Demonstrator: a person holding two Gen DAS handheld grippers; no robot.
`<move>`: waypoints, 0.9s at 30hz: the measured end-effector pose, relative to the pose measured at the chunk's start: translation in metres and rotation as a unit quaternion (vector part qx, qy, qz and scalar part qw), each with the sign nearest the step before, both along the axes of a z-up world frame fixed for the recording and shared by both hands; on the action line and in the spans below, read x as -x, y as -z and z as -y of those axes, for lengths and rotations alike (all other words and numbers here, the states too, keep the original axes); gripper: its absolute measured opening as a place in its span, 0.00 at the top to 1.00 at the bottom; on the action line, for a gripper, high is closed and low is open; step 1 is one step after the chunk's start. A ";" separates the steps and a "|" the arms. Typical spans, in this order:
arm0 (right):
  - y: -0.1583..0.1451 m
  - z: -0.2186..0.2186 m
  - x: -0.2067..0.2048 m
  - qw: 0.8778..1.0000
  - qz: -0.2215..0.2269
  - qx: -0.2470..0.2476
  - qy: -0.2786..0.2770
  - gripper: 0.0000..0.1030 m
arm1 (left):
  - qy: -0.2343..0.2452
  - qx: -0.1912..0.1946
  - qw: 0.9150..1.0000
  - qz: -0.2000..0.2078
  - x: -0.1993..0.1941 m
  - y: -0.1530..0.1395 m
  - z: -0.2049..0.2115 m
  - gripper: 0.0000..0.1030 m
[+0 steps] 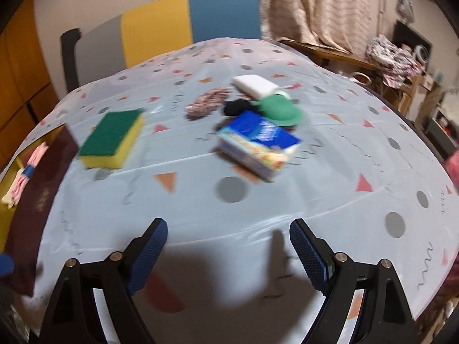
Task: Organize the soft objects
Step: 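Reach the left tool to the green sponge and grasp it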
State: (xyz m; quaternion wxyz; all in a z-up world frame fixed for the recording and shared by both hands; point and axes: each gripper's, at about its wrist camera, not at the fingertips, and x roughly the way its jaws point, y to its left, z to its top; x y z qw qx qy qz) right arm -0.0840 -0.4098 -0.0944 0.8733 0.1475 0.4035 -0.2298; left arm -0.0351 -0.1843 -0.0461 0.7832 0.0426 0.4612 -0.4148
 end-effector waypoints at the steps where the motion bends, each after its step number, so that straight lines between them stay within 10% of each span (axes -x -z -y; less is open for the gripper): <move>1: 0.000 0.006 0.002 1.000 0.001 -0.002 0.005 0.15 | 0.003 -0.001 1.000 0.001 0.002 0.000 0.003 0.51; 14: -0.003 0.020 0.017 0.999 0.036 -0.012 0.015 0.15 | -0.068 -0.067 0.994 0.057 -0.077 -0.007 0.079 0.23; 27: -0.006 0.026 0.035 0.995 0.086 -0.045 0.023 0.13 | -0.092 -0.201 0.969 0.109 -0.155 0.032 0.149 0.22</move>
